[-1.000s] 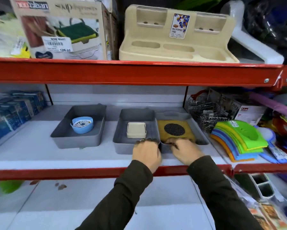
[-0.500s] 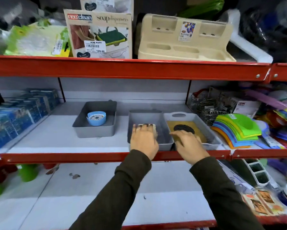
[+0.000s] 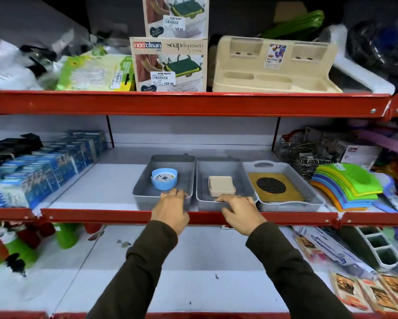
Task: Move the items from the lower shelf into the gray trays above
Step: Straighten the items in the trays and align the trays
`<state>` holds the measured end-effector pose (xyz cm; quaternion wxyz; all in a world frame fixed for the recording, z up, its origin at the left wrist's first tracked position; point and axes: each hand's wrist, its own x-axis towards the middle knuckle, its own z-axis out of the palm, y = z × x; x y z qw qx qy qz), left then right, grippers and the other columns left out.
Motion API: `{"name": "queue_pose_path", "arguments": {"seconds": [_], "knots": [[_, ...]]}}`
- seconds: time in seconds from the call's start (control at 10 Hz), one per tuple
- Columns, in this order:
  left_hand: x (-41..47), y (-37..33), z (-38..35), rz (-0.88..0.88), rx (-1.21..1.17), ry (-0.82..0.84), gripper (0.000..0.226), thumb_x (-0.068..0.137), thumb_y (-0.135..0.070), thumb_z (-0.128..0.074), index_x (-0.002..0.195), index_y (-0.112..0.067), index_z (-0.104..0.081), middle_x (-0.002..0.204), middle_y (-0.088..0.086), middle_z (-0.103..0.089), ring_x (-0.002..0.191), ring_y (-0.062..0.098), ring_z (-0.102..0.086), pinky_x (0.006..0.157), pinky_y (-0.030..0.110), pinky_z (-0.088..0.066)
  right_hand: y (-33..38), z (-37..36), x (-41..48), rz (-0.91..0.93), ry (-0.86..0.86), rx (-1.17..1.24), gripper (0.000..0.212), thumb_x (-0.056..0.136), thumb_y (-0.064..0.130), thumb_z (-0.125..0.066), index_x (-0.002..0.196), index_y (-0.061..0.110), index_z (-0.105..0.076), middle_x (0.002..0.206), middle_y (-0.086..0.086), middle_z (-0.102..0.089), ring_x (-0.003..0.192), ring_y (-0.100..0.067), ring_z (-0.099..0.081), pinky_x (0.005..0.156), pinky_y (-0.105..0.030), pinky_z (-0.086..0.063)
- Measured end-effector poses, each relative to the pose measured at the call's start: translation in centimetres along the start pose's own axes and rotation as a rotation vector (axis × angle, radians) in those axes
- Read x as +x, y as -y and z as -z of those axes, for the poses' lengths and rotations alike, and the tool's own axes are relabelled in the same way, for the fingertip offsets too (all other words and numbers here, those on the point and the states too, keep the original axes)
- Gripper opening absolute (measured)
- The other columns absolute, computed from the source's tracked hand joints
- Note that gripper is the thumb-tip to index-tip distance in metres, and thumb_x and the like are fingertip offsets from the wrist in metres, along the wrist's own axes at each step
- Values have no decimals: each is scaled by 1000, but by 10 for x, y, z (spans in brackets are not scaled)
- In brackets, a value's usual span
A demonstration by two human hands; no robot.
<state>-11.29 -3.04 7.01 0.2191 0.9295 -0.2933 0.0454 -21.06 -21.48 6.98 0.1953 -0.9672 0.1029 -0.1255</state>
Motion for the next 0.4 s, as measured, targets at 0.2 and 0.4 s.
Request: {"name": "queue_pose_path", "arguments": {"seconds": [0.2, 0.4], "knots": [[-16, -18, 4, -7, 88, -12, 52, 84, -14, -48, 136, -16, -53, 135, 6, -57, 129, 25, -50, 109, 34, -42, 0, -2, -6, 10, -31, -13, 39, 89, 24, -44, 125, 28, -58, 136, 4, -60, 128, -18, -47, 101, -37, -26], [-23, -31, 26, -86, 192, -89, 53, 87, -17, -47, 140, -19, -48, 139, 4, -53, 130, 28, -48, 107, 38, -43, 16, 22, -18, 107, -279, -109, 48, 87, 23, -46, 135, 29, -49, 135, 6, -55, 125, -19, -46, 102, -38, -31]]}}
